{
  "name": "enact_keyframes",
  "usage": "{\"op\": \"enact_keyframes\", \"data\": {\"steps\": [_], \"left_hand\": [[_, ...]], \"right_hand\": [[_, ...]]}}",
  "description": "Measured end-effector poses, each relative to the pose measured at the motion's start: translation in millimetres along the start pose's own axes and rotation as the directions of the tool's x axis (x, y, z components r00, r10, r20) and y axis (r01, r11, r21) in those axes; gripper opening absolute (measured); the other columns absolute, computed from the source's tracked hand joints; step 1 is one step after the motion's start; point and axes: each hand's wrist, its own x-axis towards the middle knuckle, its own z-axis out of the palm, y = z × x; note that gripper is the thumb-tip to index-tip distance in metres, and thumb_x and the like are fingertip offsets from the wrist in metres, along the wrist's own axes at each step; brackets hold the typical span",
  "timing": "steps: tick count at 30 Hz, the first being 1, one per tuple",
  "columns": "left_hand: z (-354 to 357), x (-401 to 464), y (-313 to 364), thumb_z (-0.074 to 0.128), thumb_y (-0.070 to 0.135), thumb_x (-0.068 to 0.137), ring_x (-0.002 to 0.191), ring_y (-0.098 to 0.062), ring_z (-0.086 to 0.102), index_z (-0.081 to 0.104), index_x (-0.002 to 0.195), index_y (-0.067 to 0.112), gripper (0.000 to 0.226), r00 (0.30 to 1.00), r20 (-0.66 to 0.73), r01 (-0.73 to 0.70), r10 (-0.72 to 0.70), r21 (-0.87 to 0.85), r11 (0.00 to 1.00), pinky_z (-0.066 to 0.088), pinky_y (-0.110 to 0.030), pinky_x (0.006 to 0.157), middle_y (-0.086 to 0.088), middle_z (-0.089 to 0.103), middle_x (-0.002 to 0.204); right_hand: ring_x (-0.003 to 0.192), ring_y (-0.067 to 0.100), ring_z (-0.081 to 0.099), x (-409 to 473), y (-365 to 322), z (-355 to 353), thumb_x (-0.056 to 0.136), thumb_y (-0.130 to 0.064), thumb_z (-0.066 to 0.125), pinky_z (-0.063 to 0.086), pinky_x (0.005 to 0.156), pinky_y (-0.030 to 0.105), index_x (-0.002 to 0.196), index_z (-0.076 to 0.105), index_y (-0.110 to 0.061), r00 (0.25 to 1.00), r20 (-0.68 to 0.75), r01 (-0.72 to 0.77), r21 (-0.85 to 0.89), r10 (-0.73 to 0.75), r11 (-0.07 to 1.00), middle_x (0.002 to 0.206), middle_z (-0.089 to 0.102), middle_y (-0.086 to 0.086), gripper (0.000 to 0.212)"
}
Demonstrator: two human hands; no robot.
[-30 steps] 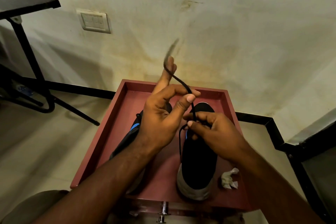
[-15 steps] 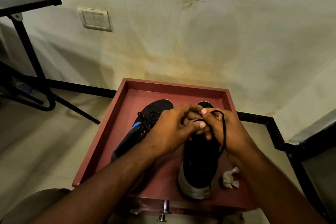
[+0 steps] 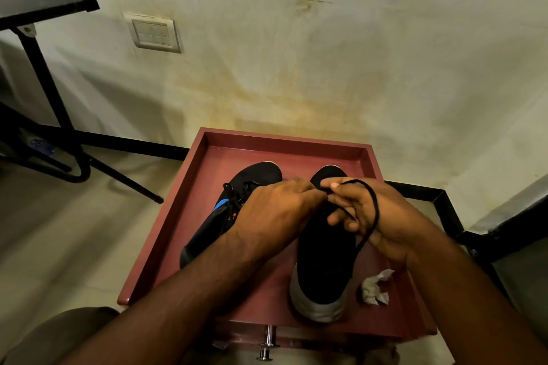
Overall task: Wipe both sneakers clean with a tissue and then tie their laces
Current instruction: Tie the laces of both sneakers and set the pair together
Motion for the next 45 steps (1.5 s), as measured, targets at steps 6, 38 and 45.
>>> {"op": "enact_keyframes", "data": {"steps": [6,38,45], "left_hand": [[-1,5,3,0.058,0.034,0.100,0.089,-0.007,0.056,0.066,0.099,0.030,0.009,0.963,0.228,0.215,-0.142,-0.337,0.916,0.048,-0.029,0.075,0.013,0.057,0.093],[3,5,-9,0.051,0.042,0.106,0.053,0.001,0.051,0.074,0.090,0.016,0.038,0.752,0.448,0.659,-0.484,-0.502,0.560,0.043,-0.023,0.059,0.010,0.059,0.064],[-11,8,-20,0.075,0.030,0.092,0.086,-0.002,0.070,0.078,0.092,0.026,0.004,0.813,0.362,0.582,-0.457,-0.477,0.659,0.057,-0.026,0.084,0.011,0.076,0.090]], "right_hand": [[0.056,0.014,0.067,26,6,-23,0.105,-0.034,0.058,0.053,0.053,0.023,0.093,0.073,-0.010,0.920,-0.387,0.067,-0.012,-0.067,0.998,0.091,0.080,0.008,0.030],[0.059,0.008,0.054,-5,-23,-40,0.099,-0.012,0.063,0.058,0.077,0.030,0.108,0.069,-0.010,0.941,-0.296,0.241,0.255,-0.162,0.936,0.053,0.047,-0.007,0.011],[0.053,0.004,0.047,-1,-21,-66,0.103,-0.015,0.058,0.037,0.040,0.013,0.112,0.071,-0.008,0.920,-0.359,0.235,0.183,-0.158,0.955,0.070,0.060,-0.002,0.017]]}}
